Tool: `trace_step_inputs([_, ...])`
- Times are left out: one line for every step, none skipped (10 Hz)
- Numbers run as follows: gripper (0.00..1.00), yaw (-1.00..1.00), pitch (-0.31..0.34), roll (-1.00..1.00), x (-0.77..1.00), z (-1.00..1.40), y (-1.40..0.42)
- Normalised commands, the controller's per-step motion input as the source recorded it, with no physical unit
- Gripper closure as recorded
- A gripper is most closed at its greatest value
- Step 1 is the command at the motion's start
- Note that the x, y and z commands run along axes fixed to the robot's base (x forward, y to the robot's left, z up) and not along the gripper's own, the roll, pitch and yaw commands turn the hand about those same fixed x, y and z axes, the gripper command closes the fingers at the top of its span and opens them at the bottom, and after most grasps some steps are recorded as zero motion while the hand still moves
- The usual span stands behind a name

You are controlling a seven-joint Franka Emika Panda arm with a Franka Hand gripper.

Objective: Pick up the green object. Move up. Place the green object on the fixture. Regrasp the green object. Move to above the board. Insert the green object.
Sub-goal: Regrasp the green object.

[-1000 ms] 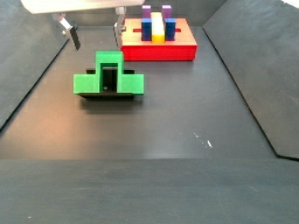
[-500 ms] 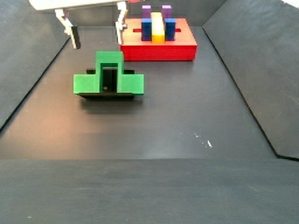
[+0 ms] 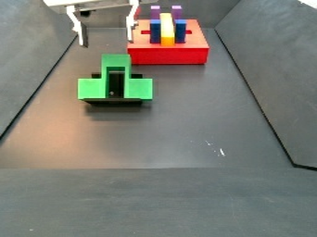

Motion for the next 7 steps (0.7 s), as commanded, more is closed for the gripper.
trace_step_inputs([0.0,0.09,0.0,0.39,0.0,-0.07,-0.23])
trace_step_inputs([0.0,0.19,-0.071,0.04,0.0,0.0,-0.23])
trace_step_inputs([0.0,0.17,-0.109,-0.1,0.03,0.0,-0.24])
trace_step_inputs([0.0,0.14,-0.134,-0.29,0.07,0.0,-0.19])
trace_step_inputs([0.0,0.07,-0.211,-0.53,0.01,0.05,-0.08])
trace_step_inputs([0.0,0.0,-0.311,-0.66,0.0,0.16,-0.04])
trace_step_inputs([0.0,-0.18,-0.454,-0.73,-0.07,0.31,-0.01])
